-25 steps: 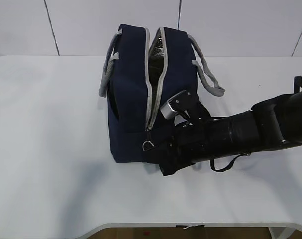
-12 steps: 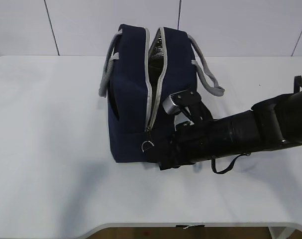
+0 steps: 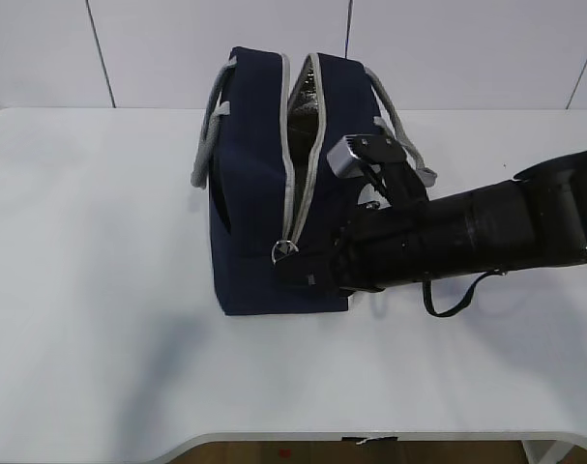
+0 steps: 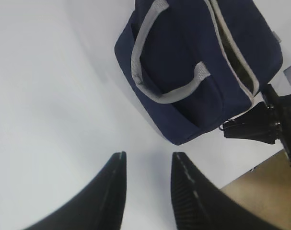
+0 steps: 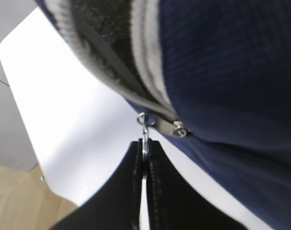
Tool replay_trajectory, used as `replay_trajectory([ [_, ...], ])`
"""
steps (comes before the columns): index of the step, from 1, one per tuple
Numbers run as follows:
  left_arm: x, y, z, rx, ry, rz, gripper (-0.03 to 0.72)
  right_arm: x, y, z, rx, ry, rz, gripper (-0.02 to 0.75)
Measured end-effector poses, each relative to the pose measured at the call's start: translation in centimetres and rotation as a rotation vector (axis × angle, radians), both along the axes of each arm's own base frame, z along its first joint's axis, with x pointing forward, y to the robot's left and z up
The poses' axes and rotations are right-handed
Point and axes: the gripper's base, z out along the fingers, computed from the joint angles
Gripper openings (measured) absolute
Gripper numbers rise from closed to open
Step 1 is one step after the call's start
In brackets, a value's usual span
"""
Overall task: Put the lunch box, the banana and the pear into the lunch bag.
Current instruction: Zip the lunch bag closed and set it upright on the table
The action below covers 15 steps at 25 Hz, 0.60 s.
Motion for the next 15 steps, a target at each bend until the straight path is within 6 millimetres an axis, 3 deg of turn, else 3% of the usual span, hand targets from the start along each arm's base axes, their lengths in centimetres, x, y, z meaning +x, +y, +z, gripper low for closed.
replay_trajectory([
  [8, 0.8, -0.1, -1.7, 0.018, 0.057, 0.002, 0.245, -1.3, -0.4, 1.2, -0.048, 0.089, 0.031, 0.006],
  [15, 1.6, -0.2, -3.4, 0.039, 0.111, 0.005, 0.245, -1.8, -0.7, 3.6, -0.047, 0.022, 0.028, 0.006],
])
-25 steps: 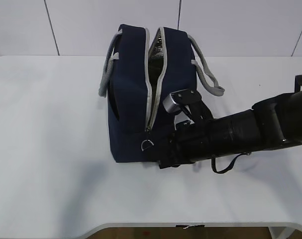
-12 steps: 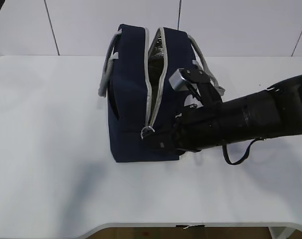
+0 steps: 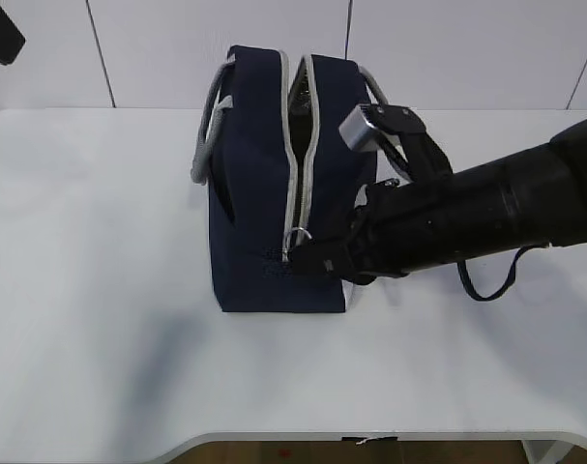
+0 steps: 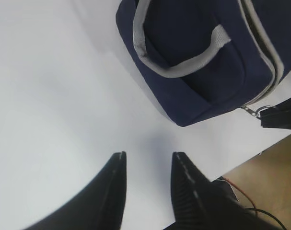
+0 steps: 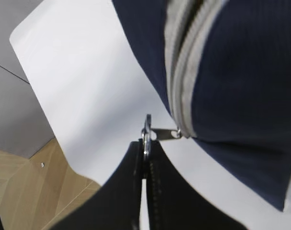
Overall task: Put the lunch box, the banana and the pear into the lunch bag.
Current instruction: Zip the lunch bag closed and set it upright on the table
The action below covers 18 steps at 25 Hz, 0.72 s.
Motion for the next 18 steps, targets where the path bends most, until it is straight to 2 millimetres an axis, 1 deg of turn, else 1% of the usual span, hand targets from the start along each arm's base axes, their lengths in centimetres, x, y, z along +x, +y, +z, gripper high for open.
replay_trajectory([
  [5, 0.6, -0.1, -1.1, 0.011, 0.031, 0.000, 0.246, 0.6, 0.2, 1.7, 0.016, -0.050, -0.001, 0.006],
  [9, 0.8, -0.1, -2.5, 0.022, 0.075, -0.005, 0.257, 1.2, 0.4, 3.1, 0.016, -0.081, 0.002, 0.006],
  [12, 0.7, -0.1, -4.2, 0.041, 0.124, -0.024, 0.260, 1.7, 0.6, 4.1, 0.006, -0.108, 0.011, 0.006],
  [14, 0.7, -0.1, -5.7, 0.057, 0.156, -0.041, 0.264, 1.9, 0.7, 4.7, 0.005, -0.120, 0.015, 0.006],
  [18, 0.5, -0.5, -8.3, 0.027, 0.174, -0.086, 0.267, 2.2, 0.7, 5.5, -0.015, -0.133, 0.027, 0.006],
])
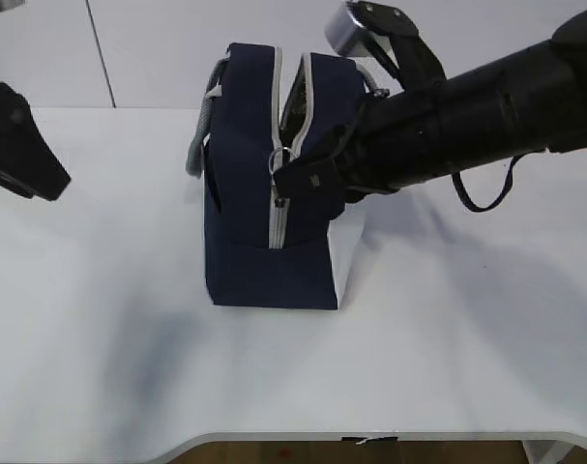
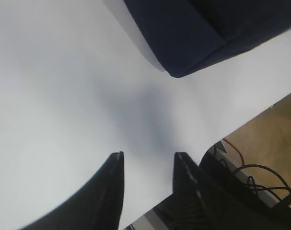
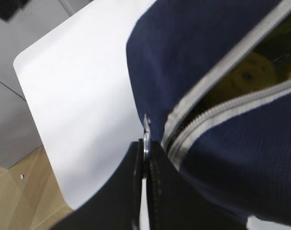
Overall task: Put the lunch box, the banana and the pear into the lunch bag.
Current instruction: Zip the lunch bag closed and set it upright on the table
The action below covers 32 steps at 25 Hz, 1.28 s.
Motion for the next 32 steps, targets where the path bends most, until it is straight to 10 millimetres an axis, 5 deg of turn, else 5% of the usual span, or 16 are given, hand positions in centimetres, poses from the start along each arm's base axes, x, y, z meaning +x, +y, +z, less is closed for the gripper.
replay_trajectory([
  [14, -1.4, -4.9, -6.7, -0.032, -0.248, -0.174, 0.267, 0.4, 0.3, 2.1, -0.018, 0.005, 0.038, 0.006],
  [32, -1.9, -8.8, -8.2, -0.069, -0.397, -0.144, 0.267, 0.8, 0.4, 4.7, -0.078, -0.040, 0.081, 0.006],
])
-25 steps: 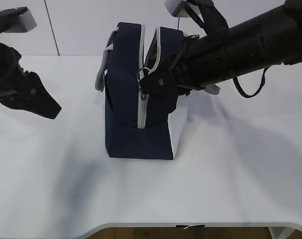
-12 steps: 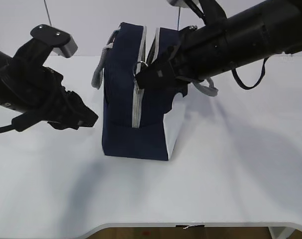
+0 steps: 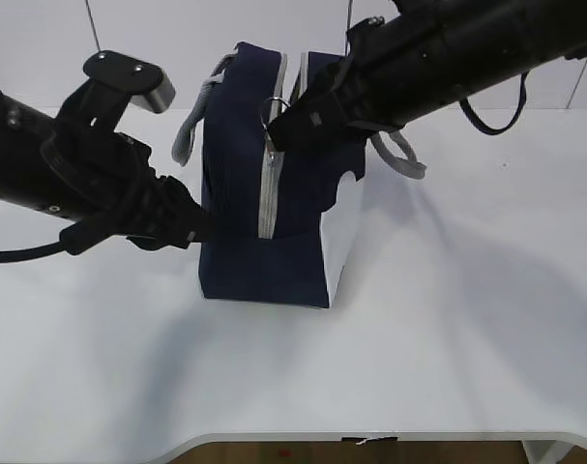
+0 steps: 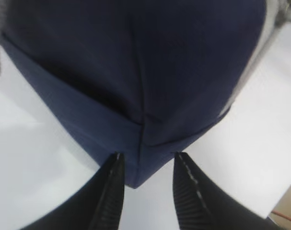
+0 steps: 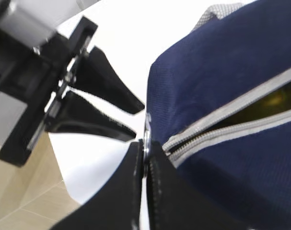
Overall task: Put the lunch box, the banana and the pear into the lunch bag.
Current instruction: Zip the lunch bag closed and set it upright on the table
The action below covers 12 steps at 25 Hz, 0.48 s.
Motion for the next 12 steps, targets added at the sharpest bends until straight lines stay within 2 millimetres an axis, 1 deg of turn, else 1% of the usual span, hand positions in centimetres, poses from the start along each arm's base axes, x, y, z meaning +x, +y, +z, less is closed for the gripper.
replay_trajectory([
  [2, -0.19, -0.43, 0.00, -0.014, 0.005, -0.001, 0.269, 0.10, -0.07, 0.35, -0.020, -0.010, 0.001, 0.006],
  [4, -0.24, -0.67, 0.08, -0.028, 0.001, 0.005, 0.289, 0.09, -0.16, 0.49, -0.043, -0.011, 0.008, 0.006],
  [9, -0.12, -0.81, 0.25, -0.068, 0.004, 0.040, 0.405, -0.05, -0.23, 0.37, -0.061, 0.001, 0.020, 0.006],
  [12, 0.14, -0.84, 0.11, -0.073, -0.004, 0.058, 0.426, -0.12, -0.23, 0.34, -0.063, 0.007, 0.026, 0.006],
])
